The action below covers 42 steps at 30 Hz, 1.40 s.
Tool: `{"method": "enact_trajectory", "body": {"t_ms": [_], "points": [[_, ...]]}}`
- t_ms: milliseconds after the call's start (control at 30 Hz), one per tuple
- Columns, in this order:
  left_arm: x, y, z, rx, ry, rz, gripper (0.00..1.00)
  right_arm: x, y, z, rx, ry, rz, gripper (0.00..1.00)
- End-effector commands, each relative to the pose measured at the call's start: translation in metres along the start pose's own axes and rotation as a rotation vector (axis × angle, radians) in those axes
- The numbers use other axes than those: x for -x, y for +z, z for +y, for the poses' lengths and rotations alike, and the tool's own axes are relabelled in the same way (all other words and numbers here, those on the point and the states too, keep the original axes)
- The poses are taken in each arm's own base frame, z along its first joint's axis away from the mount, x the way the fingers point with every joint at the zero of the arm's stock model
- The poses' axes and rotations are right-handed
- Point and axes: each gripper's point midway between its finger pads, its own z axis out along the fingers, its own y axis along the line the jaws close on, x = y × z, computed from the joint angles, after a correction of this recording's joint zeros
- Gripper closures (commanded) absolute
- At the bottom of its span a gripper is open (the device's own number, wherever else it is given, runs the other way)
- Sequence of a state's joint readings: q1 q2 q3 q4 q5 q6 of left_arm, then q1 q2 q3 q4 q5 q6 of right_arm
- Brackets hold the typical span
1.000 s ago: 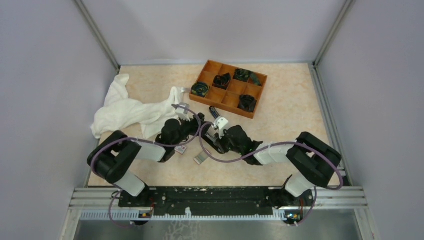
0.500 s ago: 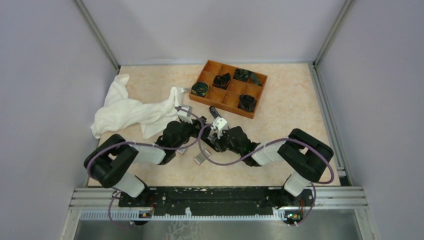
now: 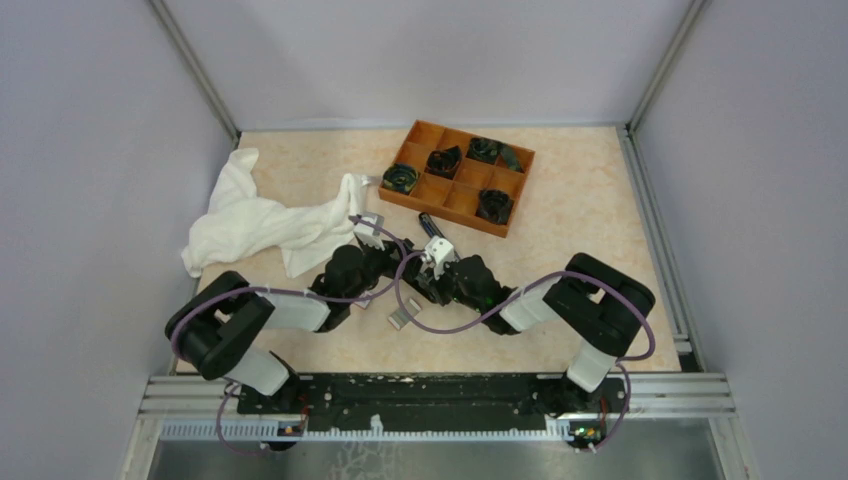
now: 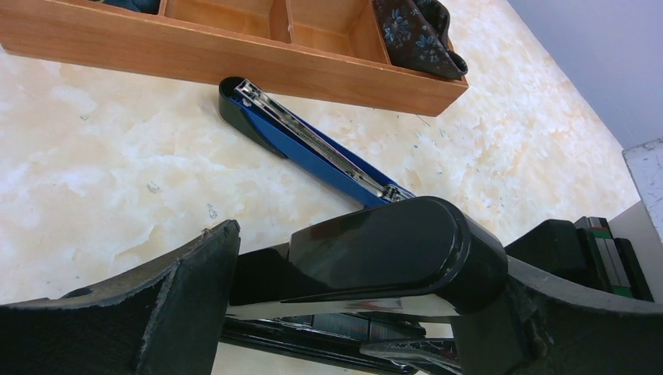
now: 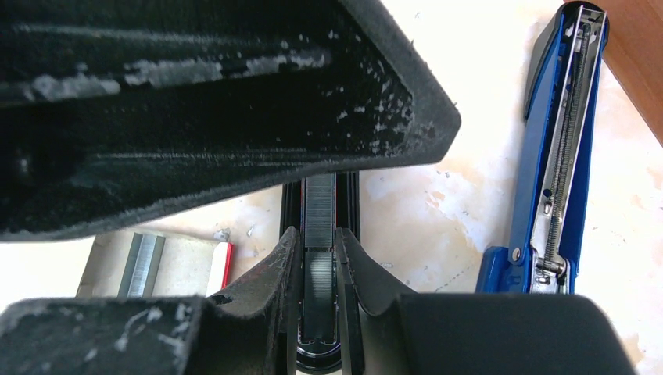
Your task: Load the staples into the stapler
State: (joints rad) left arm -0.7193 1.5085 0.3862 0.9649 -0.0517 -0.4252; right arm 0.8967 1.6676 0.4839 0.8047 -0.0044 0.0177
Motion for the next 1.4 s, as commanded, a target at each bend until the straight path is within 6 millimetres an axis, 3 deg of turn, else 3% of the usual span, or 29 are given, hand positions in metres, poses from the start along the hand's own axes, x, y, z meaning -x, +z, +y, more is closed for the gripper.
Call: {"method": "enact_trajectory", "body": {"t_ms": [0, 267, 533, 833, 1367], "points": [[-0.042, -0.012, -0.042, -0.165, -0.079, 0.164, 0.03, 0.002, 0.009, 0.006, 0.023, -0.022, -0.023, 0.91], [-0.038, -0.025, -0.047, -0.189, -0.056, 0.163, 0.01, 0.004, 0.008, 0.007, 0.028, -0.013, -0.042, 0.9], [-0.039, -0.036, -0.067, -0.29, -0.023, 0.22, 0.01, 0.004, 0.01, 0.008, 0.029, -0.001, -0.056, 0.89], [-0.068, -0.031, -0.05, -0.206, 0.029, 0.326, 0.01, 0.009, 0.01, 0.01, 0.045, 0.006, -0.098, 0.88], [-0.049, -0.048, -0.047, -0.169, 0.296, 0.377, 0.01, 0.001, 0.011, 0.009, 0.054, 0.002, -0.101, 0.88]]}}
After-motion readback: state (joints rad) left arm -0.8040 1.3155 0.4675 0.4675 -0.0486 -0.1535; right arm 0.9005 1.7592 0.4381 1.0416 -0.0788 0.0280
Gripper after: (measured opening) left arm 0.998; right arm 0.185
